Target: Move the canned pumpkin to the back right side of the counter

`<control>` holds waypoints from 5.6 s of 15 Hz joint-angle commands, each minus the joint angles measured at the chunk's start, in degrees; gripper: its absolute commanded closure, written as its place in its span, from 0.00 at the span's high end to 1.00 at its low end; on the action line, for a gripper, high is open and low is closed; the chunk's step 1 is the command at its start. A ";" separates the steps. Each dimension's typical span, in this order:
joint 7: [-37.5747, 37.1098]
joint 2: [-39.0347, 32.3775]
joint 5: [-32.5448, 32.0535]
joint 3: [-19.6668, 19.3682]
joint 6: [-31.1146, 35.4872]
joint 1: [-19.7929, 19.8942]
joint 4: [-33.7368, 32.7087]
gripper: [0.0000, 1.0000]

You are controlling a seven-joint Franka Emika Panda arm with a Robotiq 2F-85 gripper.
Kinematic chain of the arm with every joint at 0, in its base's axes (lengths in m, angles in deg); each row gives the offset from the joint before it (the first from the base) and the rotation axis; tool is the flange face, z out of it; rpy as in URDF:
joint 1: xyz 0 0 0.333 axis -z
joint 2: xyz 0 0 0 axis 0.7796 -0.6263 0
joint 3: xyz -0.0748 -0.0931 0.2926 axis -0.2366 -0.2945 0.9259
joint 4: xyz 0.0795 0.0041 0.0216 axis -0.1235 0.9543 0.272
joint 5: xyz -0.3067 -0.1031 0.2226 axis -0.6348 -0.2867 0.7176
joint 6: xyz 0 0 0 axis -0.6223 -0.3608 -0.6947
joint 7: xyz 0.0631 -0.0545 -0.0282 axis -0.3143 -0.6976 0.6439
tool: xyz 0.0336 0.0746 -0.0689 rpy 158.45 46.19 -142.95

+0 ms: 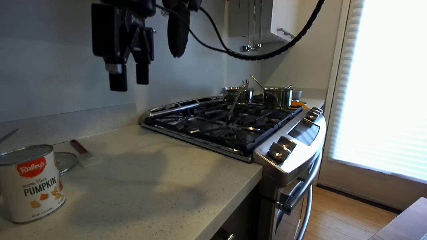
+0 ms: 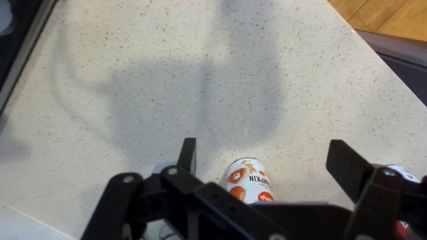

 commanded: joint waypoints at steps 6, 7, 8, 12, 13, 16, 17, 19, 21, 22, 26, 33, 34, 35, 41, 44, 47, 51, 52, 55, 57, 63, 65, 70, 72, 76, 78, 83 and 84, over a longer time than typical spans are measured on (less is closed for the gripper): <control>2.53 -10.47 -0.61 -2.80 14.08 -5.40 -1.46 1.00; 2.29 -11.45 -1.48 -3.45 15.32 -6.34 -1.92 1.00; 2.05 -12.72 -2.69 -4.27 17.33 -7.51 -2.61 1.00; 2.22 -16.16 -5.89 -9.03 22.65 -11.43 -5.13 1.00; 2.54 -17.07 -5.80 -9.90 23.38 -12.06 -6.05 1.00; 4.35 -21.18 -4.39 -11.45 24.99 -13.58 -10.78 1.00; 5.05 -22.25 -4.39 -11.89 25.09 -14.11 -12.19 1.00; 6.57 -25.00 -3.54 -12.25 24.44 -15.08 -15.73 1.00; 7.89 -27.20 -2.52 -12.23 23.65 -15.85 -18.48 1.00; 8.32 -28.30 -2.15 -12.28 23.54 -16.24 -19.61 1.00; 9.70 -31.65 -0.92 -12.57 22.54 -17.79 -23.48 1.00; 10.54 -33.71 -0.90 -14.69 17.55 -19.99 -27.81 0.57; 10.39 -33.44 -0.96 -15.07 16.38 -20.35 -28.10 0.57; 10.15 -32.91 -0.92 -15.42 15.21 -20.56 -28.26 0.57; 3.52 -23.99 -5.73 -17.55 12.75 -18.89 -23.69 0.57; -0.55 -18.61 -6.90 -20.19 14.28 -17.39 -19.75 0.57; -4.30 -14.84 -7.67 -23.32 15.92 -16.18 -15.75 0.57; -8.43 -13.17 -12.04 -28.00 22.72 -15.51 -10.81 0.57; -10.41 -13.24 -14.12 -29.52 25.43 -15.76 -9.78 0.57; -15.35 -13.95 -19.98 -33.30 31.29 -16.43 -6.81 0.57; -13.07 -16.17 -18.16 -31.04 29.18 -14.64 -9.74 0.82; -14.06 -16.07 -18.77 -31.54 30.02 -15.04 -8.90 0.82; -14.09 -16.05 -18.77 -31.54 30.02 -15.05 -8.90 0.57; -19.85 -23.22 -19.80 -34.31 33.04 -14.66 -15.85 0.57; -21.59 -26.48 -19.99 -35.87 35.97 -14.80 -18.95 0.57; -24.10 -31.88 -17.83 -37.50 42.44 -14.31 -23.57 0.57; -25.69 -34.20 -17.66 -37.86 45.22 -14.10 -25.33 0.57; -28.19 -38.29 -17.81 -38.25 50.11 -13.69 -28.13 0.57; -28.61 -38.69 -17.86 -38.47 50.69 -13.74 -28.66 0.57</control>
